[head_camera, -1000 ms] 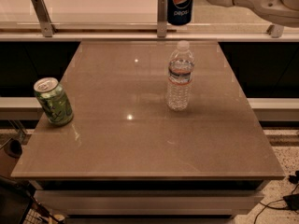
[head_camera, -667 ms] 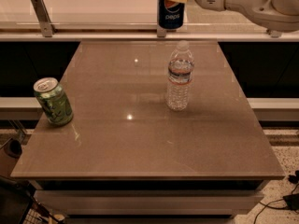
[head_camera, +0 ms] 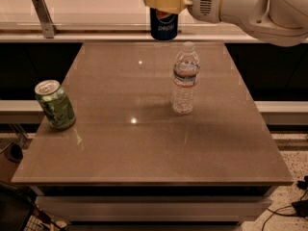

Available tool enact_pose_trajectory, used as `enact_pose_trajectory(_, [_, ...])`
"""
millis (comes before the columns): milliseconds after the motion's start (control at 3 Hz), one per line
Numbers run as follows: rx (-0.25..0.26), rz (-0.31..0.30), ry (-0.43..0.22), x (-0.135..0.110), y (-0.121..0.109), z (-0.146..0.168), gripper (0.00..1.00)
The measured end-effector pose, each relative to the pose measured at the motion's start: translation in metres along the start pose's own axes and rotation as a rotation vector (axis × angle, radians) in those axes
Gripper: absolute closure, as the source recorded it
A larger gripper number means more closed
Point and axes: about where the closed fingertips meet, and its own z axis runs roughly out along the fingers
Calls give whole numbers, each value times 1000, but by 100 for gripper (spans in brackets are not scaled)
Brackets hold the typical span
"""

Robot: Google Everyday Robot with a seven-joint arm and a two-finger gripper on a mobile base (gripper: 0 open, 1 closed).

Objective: Move pepsi can near green can

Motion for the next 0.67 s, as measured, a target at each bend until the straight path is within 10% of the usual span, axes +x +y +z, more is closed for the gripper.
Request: enact_pose_trajectory(667, [-74, 28, 18, 6, 46, 9, 100])
